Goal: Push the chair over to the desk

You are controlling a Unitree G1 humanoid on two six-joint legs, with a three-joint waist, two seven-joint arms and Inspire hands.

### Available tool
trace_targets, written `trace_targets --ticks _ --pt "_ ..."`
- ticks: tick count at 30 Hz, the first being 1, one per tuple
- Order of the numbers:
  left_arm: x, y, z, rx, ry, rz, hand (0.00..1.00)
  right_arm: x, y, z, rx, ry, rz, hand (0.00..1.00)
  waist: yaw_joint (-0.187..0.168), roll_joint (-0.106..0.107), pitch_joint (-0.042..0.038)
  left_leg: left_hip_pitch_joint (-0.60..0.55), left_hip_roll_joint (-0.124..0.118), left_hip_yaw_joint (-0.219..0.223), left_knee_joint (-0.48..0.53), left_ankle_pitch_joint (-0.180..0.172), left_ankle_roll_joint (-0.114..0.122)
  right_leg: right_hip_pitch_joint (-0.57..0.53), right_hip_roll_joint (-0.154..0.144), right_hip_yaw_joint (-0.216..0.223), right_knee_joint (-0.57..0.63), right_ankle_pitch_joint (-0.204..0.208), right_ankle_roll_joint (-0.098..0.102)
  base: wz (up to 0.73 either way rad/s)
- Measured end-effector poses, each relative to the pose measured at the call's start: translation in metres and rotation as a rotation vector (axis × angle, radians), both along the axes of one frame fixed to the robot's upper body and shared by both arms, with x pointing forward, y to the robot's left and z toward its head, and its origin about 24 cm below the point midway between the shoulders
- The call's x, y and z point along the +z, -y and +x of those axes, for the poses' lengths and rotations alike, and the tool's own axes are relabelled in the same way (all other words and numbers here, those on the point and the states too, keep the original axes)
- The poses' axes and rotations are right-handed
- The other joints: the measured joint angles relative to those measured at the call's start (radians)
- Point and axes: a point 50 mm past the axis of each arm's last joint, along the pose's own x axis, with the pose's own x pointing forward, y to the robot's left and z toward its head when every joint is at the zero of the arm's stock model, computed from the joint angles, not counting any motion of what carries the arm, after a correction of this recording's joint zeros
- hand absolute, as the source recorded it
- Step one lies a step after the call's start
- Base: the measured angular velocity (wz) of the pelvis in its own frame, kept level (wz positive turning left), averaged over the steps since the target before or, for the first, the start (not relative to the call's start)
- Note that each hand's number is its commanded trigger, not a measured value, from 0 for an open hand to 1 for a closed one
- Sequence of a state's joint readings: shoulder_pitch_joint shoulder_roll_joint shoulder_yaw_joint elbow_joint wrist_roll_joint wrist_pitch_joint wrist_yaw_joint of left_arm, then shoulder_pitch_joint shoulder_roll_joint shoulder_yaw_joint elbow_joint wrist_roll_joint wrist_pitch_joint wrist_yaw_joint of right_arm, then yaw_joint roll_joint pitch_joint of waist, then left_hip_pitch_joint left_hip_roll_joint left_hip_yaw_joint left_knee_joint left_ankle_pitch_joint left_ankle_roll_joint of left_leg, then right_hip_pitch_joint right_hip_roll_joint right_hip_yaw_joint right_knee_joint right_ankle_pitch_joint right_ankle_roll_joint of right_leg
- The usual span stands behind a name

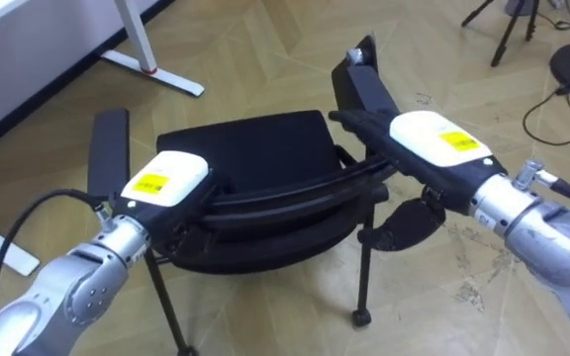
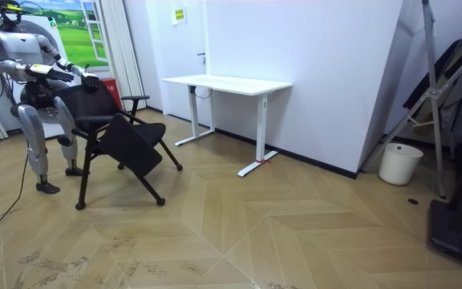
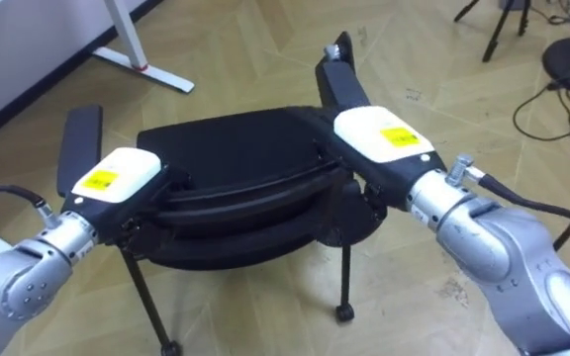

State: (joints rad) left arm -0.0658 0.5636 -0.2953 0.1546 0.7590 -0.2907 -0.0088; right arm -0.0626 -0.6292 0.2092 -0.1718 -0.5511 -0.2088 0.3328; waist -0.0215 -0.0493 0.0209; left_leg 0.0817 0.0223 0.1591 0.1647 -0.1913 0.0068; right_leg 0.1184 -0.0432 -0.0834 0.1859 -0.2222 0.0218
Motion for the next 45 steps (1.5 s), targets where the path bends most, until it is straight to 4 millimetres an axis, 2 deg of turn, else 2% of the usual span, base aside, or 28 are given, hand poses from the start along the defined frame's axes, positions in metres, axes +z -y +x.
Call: trace_targets --ticks 7,10,11,12,15,20,22,23,24,25,26,27,28,29,30,31,32,36,40,43,45 --pt "0.001 0.007 0.003 -0.035 0.003 0.007 1.0 -0.017 -0.002 -0.002 0.012 -0.056 -0.045 0.0 0.024 -0.005 -0.0006 0.0 0.0 -0.013 0.0 0.0 0.0 0.003 0.001 -0.01 0.0 0.0 0.0 0.07" --pt "0.0 0.01 0.003 -0.05 -0.001 0.009 1.0 -0.032 0.002 -0.001 -0.005 -0.107 -0.088 0.0 0.027 0.0 -0.0006 0.005 0.001 -0.054 -0.001 0.0 0.0 0.006 0.004 -0.024 0.015 0.0 0.0 0.14" --pt "-0.002 0.012 0.004 -0.053 -0.007 0.007 1.0 -0.033 0.002 0.0 -0.004 -0.099 -0.108 0.0 0.029 0.01 0.0022 0.014 0.007 -0.09 -0.002 0.0 0.0 -0.004 0.009 -0.027 0.051 0.0 0.0 0.0" --pt "-0.004 0.011 0.003 -0.051 -0.019 0.004 1.0 -0.035 0.001 0.001 0.003 -0.1 -0.122 0.0 0.033 0.016 0.0005 0.021 0.007 -0.125 -0.002 0.001 -0.001 -0.005 0.011 -0.027 0.068 0.0 0.0 0.0" --pt "-0.005 0.012 0.003 -0.058 -0.018 -0.003 1.0 -0.038 -0.002 0.006 0.017 -0.096 -0.165 0.0 0.034 0.015 0.0 0.024 -0.002 -0.132 -0.006 0.001 -0.001 0.032 0.006 -0.028 0.015 0.001 -0.001 0.08" --pt "-0.004 0.016 0.003 -0.078 -0.013 -0.007 1.0 -0.041 -0.005 0.01 0.029 -0.095 -0.199 0.0 0.05 0.018 -0.0013 0.022 0.0 -0.141 -0.005 0.001 -0.001 0.028 0.009 -0.035 0.017 0.001 -0.001 0.04" --pt "-0.006 0.018 0.002 -0.085 -0.017 -0.008 1.0 -0.044 -0.004 0.01 0.027 -0.103 -0.208 0.0 0.054 0.025 0.0009 0.034 0.006 -0.182 -0.01 0.002 -0.002 0.016 0.013 -0.055 0.061 0.0 0.0 -0.04" --pt "-0.008 0.018 0.002 -0.085 -0.026 -0.005 1.0 -0.047 -0.003 0.009 0.026 -0.116 -0.209 0.0 0.054 0.041 0.0042 0.047 0.035 -0.264 -0.014 0.004 -0.005 -0.029 0.031 -0.05 0.129 -0.021 -0.012 -0.39" --pt "-0.006 0.012 0.002 -0.08 -0.02 0.01 1.0 -0.048 -0.007 0.011 0.039 -0.109 -0.207 0.0 0.073 0.043 0.0032 0.044 0.045 -0.334 -0.011 0.003 -0.008 -0.065 0.052 0.006 0.032 -0.004 -0.036 -0.55" --pt "-0.003 0.008 0.003 -0.075 -0.013 0.016 1.0 -0.046 -0.009 0.013 0.05 -0.097 -0.211 0.0 0.081 0.034 0.0004 0.034 0.043 -0.339 -0.004 -0.003 -0.021 -0.083 0.049 0.002 -0.03 0.054 -0.058 -0.15" --pt "-0.005 0.007 0.004 -0.06 -0.024 0.007 1.0 -0.046 -0.011 0.015 0.06 -0.09 -0.219 0.0 0.062 0.052 -0.0039 0.013 0.05 -0.322 0.007 -0.021 -0.062 -0.069 0.056 -0.051 -0.018 0.076 -0.061 0.45" --pt "-0.008 0.007 0.004 -0.054 -0.043 0.001 1.0 -0.049 -0.012 0.016 0.062 -0.097 -0.221 0.0 0.04 0.051 -0.0057 0.017 0.056 -0.268 -0.002 -0.02 -0.062 -0.061 0.055 -0.071 -0.013 0.075 -0.06 0.69" --pt "-0.008 0.008 0.005 -0.054 -0.045 0.003 1.0 -0.05 -0.012 0.017 0.06 -0.1 -0.222 0.0 0.033 0.051 -0.0069 0.017 0.057 -0.241 -0.006 -0.016 -0.063 -0.057 0.055 -0.068 -0.014 0.075 -0.06 0.53" --pt "-0.006 0.009 0.007 -0.059 -0.04 0.01 1.0 -0.051 -0.01 0.017 0.052 -0.102 -0.224 0.0 0.025 0.042 -0.0054 0.018 0.057 -0.211 -0.013 -0.008 -0.064 -0.054 0.054 -0.065 -0.017 0.074 -0.058 0.32" --pt "-0.004 0.012 0.01 -0.07 -0.036 0.019 1.0 -0.052 -0.008 0.018 0.043 -0.104 -0.223 0.6 0.024 0.032 -0.0057 0.019 0.057 -0.201 -0.016 -0.007 -0.063 -0.056 0.055 -0.07 -0.018 0.072 -0.056 0.22" --pt "-0.003 0.014 0.011 -0.073 -0.035 0.022 1.0 -0.054 -0.007 0.018 0.037 -0.108 -0.221 1.0 0.025 0.027 -0.0074 0.019 0.055 -0.195 -0.016 -0.007 -0.063 -0.058 0.054 -0.07 -0.019 0.072 -0.056 0.0" --pt "-0.003 0.016 0.012 -0.077 -0.035 0.028 1.0 -0.056 -0.006 0.019 0.025 -0.108 -0.218 1.0 0.027 0.021 -0.0095 0.018 0.051 -0.187 -0.013 -0.007 -0.063 -0.062 0.057 -0.07 -0.018 0.072 -0.056 -0.12" --pt "-0.004 0.018 0.013 -0.079 -0.041 0.026 1.0 -0.057 -0.005 0.019 0.019 -0.104 -0.214 1.0 0.029 0.02 -0.0077 0.012 0.036 -0.186 -0.012 -0.008 -0.061 -0.064 0.044 -0.072 -0.016 0.068 -0.048 -0.03" --pt "-0.004 0.019 0.012 -0.085 -0.048 0.029 1.0 -0.057 -0.005 0.019 0.017 -0.104 -0.211 1.0 0.03 0.022 -0.0065 0.008 0.036 -0.186 -0.003 -0.008 -0.061 -0.064 0.044 -0.072 -0.015 0.068 -0.048 0.05" --pt "-0.005 0.025 0.011 -0.104 -0.051 0.011 1.0 -0.057 -0.005 0.023 -0.015 -0.081 -0.19 1.0 0.032 0.036 -0.0037 0.004 0.036 -0.185 0.001 -0.008 -0.061 -0.065 0.044 -0.073 -0.016 0.068 -0.048 0.08" --pt "-0.005 0.027 0.01 -0.123 -0.054 0.002 1.0 -0.057 -0.004 0.023 -0.008 -0.083 -0.199 1.0 0.048 0.046 -0.005 0.003 0.036 -0.186 0.002 -0.008 -0.061 -0.066 0.045 -0.074 -0.016 0.068 -0.048 0.02"
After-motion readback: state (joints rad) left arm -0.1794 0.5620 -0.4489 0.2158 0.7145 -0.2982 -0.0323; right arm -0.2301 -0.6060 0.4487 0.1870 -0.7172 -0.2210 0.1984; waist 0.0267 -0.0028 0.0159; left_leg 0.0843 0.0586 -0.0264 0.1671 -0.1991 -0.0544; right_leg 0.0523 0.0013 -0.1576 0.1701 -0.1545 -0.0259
